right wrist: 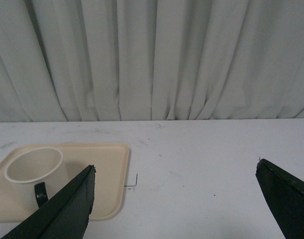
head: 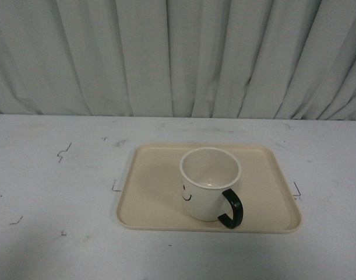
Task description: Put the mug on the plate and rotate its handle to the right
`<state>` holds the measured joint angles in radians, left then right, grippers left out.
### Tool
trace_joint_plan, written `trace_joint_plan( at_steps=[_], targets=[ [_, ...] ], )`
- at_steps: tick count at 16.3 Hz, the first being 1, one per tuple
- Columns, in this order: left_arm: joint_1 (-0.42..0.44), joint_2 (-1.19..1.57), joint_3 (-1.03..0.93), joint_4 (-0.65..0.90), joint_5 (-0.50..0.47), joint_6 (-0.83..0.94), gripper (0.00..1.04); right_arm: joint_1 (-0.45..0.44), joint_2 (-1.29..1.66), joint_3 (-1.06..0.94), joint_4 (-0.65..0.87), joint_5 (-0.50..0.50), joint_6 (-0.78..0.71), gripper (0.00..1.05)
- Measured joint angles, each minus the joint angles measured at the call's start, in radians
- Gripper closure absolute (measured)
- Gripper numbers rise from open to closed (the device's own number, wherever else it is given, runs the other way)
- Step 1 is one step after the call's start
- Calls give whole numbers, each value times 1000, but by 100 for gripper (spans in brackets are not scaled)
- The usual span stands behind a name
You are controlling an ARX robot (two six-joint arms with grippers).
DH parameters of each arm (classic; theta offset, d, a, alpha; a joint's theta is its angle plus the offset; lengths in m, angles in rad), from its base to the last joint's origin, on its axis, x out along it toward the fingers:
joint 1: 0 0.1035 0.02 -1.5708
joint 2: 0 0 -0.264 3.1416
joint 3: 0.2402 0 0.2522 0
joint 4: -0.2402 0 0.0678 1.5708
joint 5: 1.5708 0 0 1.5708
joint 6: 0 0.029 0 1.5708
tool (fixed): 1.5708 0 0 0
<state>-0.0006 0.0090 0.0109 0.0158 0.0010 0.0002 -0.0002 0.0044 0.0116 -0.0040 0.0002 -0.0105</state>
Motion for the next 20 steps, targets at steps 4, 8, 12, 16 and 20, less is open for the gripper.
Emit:
trace_joint_plan(
  at_steps=[4,8,12,16,20],
  targets=[
    [0,0,-2,-24,-2,0,103,0,0,0,0,-1,0,6],
    [0,0,-2,-15,-1,0,86,0,0,0,0,-1,0,6],
    [0,0,-2,-21,-1,0,56,15,116,19,106,-13,13,6],
    [0,0,-2,-20,-1,0,7,215,982,557,97,-30,-119,6],
    [0,0,-2,-20,-1,0,7,356,1570,1167,-414,26,97,6]
  ],
)
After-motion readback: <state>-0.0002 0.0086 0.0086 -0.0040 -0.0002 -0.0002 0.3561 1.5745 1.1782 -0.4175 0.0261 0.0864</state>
